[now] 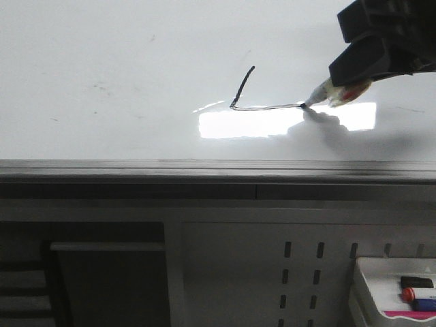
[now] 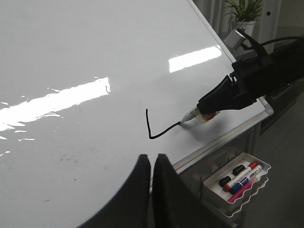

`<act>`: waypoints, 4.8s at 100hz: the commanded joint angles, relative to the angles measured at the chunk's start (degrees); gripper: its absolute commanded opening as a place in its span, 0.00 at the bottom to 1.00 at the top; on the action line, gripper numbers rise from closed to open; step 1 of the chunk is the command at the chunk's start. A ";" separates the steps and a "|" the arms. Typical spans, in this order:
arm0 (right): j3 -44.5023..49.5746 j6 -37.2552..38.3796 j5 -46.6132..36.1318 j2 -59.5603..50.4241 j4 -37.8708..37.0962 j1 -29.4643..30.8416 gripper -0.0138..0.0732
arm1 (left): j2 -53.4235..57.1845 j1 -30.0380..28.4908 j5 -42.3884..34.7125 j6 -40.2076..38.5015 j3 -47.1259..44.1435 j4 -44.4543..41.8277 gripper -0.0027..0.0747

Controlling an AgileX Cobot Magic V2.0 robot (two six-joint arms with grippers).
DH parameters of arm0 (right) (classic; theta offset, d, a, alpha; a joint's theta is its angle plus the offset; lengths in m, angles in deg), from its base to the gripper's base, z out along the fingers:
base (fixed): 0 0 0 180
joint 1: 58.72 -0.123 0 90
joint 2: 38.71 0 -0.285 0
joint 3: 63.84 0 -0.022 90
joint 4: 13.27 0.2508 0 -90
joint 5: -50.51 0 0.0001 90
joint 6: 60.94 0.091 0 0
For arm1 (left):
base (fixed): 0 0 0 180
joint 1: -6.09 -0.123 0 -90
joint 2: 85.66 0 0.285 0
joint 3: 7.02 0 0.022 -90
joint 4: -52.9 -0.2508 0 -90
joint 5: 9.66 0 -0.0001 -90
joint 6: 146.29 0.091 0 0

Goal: Write number 4 on whiteboard

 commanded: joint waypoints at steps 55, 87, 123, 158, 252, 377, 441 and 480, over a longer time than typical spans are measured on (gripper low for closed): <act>-8.22 -0.48 3.43 -6.08 -1.11 -1.02 0.11 | -0.53 -0.05 -2.14 -0.57 1.50 1.84 0.01; -9.00 -0.48 0.60 -2.85 -0.99 -2.00 0.11 | -0.53 -0.05 -2.14 -0.57 1.50 2.36 0.01; -9.00 -0.48 -9.03 -1.27 -0.99 -6.74 0.11 | -0.53 -0.05 -2.05 -0.57 1.50 2.36 0.01; -9.00 -0.48 -8.36 4.16 -0.99 -6.64 0.11 | -0.53 -0.05 -1.72 -0.57 1.50 2.84 0.01; -0.45 -0.48 -8.89 5.26 5.00 -14.36 0.11 | -0.53 -0.05 -1.72 -0.57 1.50 3.65 0.01; -6.53 -21.41 8.09 -9.90 -3.54 -26.30 0.10 | -41.01 5.00 33.92 14.53 32.20 -12.93 0.51; -6.53 -21.41 6.28 -9.90 -0.34 -32.01 0.08 | -46.21 7.91 31.51 14.53 32.51 -15.47 0.51; -6.53 -21.41 6.38 -9.90 -0.11 -32.44 0.08 | -47.85 7.91 29.83 14.53 32.51 -10.39 0.51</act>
